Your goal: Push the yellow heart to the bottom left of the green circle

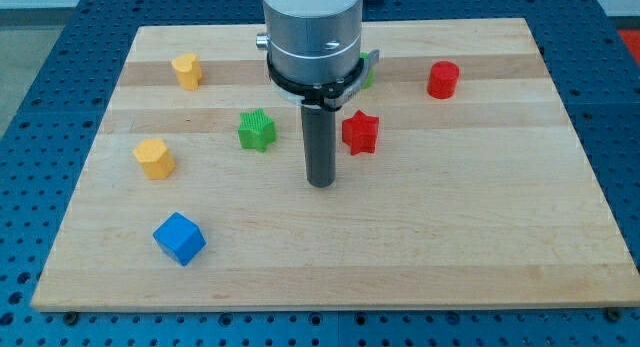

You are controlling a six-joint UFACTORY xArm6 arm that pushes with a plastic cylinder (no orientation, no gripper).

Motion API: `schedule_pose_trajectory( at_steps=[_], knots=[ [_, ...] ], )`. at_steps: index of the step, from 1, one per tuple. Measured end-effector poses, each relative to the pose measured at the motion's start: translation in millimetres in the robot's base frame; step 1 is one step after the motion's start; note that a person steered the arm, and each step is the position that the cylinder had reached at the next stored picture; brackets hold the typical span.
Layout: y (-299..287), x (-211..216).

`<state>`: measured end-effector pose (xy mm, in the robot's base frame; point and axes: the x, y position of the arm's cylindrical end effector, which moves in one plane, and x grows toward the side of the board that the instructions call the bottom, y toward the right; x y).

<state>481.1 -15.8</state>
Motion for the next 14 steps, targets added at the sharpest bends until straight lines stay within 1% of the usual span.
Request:
schedule_pose_trajectory(
  at_steps=[5,9,10,11,12,13,14],
  knots=[
    [-2,-1],
    [-20,-3],
    [-63,-3],
    [-95,21],
    [-163,25],
    [-247,25],
    [-269,-27]
  ],
)
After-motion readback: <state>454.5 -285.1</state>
